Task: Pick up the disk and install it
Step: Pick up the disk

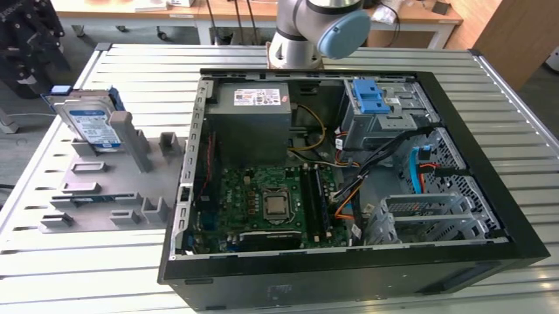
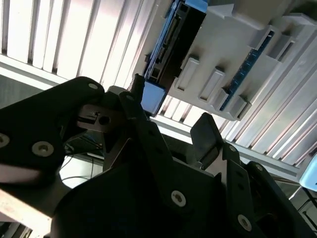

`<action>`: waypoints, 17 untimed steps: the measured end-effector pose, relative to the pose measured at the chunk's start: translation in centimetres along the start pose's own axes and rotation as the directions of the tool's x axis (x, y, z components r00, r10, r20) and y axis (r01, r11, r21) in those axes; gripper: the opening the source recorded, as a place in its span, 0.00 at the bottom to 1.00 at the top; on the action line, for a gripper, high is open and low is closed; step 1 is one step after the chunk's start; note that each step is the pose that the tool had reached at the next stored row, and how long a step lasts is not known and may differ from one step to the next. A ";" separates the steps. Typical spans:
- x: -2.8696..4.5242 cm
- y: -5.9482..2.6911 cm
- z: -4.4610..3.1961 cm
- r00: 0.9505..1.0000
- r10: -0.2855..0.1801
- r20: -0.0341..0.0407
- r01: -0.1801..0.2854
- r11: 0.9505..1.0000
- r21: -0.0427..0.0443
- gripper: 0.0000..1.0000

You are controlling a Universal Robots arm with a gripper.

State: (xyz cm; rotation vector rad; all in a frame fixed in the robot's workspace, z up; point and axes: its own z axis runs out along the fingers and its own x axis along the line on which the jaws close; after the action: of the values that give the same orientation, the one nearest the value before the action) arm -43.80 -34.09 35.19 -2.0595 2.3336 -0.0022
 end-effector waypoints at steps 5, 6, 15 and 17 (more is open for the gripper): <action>-0.19 0.16 0.80 1.000 -0.029 -0.003 0.029 1.000 0.000 0.65; -0.19 0.16 0.92 0.999 -0.047 -0.003 0.047 0.999 0.000 0.65; -0.21 0.39 1.59 0.996 -0.084 -0.007 0.084 0.996 0.001 0.65; -0.21 0.40 1.61 0.996 -0.084 -0.007 0.084 0.996 0.001 0.65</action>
State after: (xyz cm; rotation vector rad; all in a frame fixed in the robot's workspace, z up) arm -44.14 -33.80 33.57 -2.1587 2.2477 -0.0132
